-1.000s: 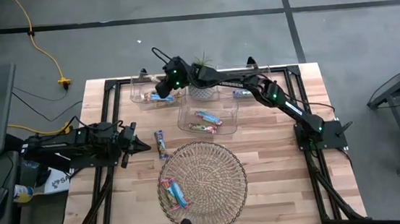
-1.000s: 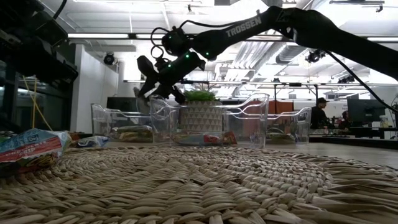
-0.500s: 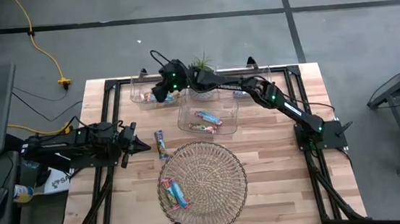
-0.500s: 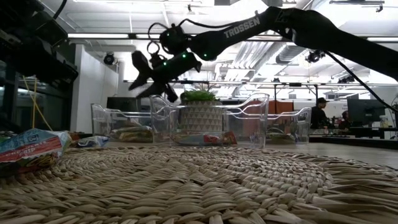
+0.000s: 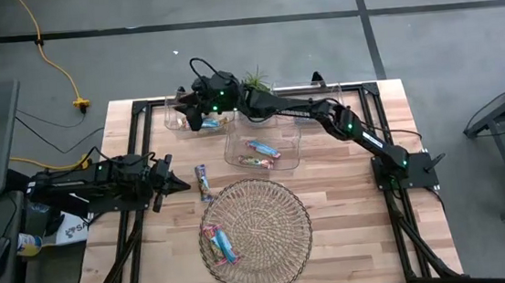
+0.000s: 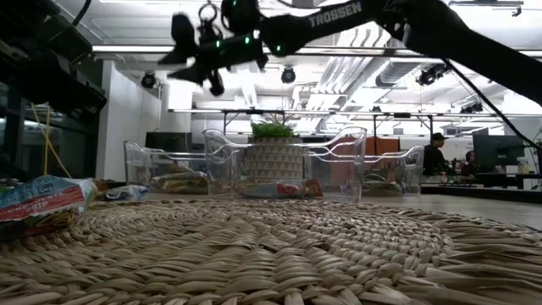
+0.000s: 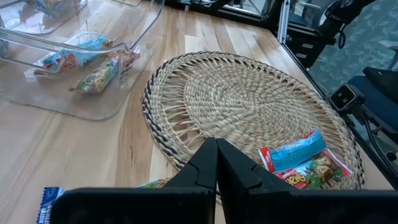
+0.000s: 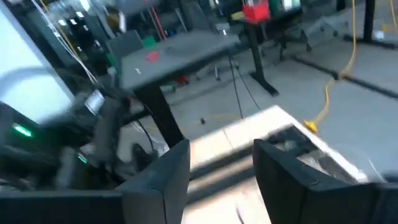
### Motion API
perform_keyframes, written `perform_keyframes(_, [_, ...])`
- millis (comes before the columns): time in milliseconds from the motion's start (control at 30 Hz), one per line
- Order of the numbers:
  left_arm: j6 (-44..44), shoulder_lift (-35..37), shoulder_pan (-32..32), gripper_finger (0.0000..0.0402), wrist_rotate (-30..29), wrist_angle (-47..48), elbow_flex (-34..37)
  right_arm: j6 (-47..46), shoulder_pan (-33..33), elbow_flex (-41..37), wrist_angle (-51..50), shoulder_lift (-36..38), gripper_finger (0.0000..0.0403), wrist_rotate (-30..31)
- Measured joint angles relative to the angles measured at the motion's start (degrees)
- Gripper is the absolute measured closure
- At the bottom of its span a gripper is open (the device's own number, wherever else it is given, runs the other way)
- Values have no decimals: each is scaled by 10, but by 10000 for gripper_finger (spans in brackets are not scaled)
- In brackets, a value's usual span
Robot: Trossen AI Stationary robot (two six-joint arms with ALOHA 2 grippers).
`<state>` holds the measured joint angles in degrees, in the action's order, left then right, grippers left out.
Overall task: Pick and place Granola Bars by type
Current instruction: Put the red granola bar into the bottom transparent bin
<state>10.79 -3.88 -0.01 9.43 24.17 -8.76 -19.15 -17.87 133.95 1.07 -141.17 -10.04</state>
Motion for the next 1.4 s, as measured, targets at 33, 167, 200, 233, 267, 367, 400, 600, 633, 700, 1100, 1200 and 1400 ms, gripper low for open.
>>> perform_keyframes(33, [0, 0, 0, 401, 0, 0, 0, 1, 3, 0, 1, 7, 244, 0])
perform_keyframes(167, [0, 0, 0, 401, 0, 0, 0, 2, 18, 2, 1, 35, 244, -2])
perform_keyframes(200, [0, 0, 0, 401, 0, 0, 0, 1, 21, 2, 0, 41, 244, -2])
perform_keyframes(233, [0, 0, 0, 401, 0, 0, 0, 1, 25, 2, -2, 46, 244, -3])
perform_keyframes(267, [0, 0, 0, 401, 0, 0, 0, 1, 30, 2, -5, 52, 244, -6])
perform_keyframes(367, [0, 0, 0, 401, 0, 0, 0, -18, 43, 2, -10, 70, 244, -28])
perform_keyframes(400, [0, 0, 0, 401, 0, 0, 0, -35, 47, 2, -9, 77, 244, -43])
perform_keyframes(600, [0, 0, 0, 401, 0, 0, 0, -156, 79, 2, -13, 87, 245, -169])
perform_keyframes(633, [0, 0, 0, 401, 0, 0, 0, -172, 86, 2, -14, 87, 245, -193])
perform_keyframes(700, [0, 0, 0, 401, 0, 0, 0, -197, 106, 2, -25, 87, 246, -231])
perform_keyframes(1100, [0, 0, 0, 401, 0, 0, 0, -194, 220, 2, -281, 87, 246, -231])
perform_keyframes(1200, [0, 0, 0, 401, 0, 0, 0, -183, 237, 2, -334, 87, 246, -151])
perform_keyframes(1400, [0, 0, 0, 401, 0, 0, 0, -194, 259, 2, -410, 87, 245, 16])
